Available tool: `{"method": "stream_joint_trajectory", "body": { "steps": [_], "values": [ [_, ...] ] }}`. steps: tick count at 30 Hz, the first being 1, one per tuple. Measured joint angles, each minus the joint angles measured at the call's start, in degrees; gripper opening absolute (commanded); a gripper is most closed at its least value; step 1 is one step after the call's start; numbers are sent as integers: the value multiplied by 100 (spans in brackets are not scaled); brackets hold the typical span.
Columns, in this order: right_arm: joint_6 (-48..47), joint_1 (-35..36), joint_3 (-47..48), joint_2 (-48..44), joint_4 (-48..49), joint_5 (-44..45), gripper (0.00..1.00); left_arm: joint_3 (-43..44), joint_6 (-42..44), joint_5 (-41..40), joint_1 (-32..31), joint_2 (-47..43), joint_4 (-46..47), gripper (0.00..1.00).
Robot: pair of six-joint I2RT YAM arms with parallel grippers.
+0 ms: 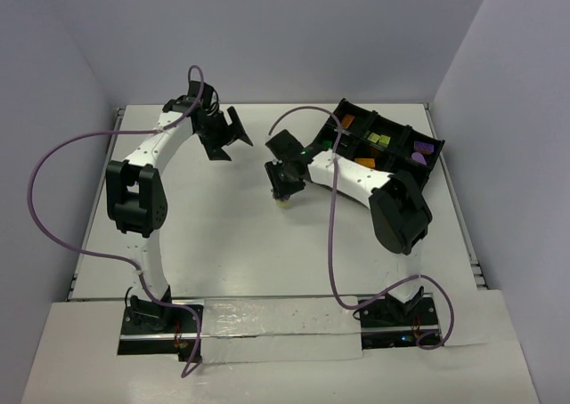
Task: Sort the legos into containers by color
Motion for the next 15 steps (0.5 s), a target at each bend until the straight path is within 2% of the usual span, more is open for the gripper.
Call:
{"method": "stream_joint_trajectory", "body": {
  "steps": [3,9,15],
  "values": [
    [183,-306,-93,-396,85,-518,0,-141,-19,297,84,-53,264,86],
    [769,-1142,-134,-931,580,-1529,0,-1173,-384,1461,338,-499,1478,84],
    [1644,-1503,-200,-936,1281,-2662,0,-2290,-1393,2804,405,-978,3537,83]
  ]
}}
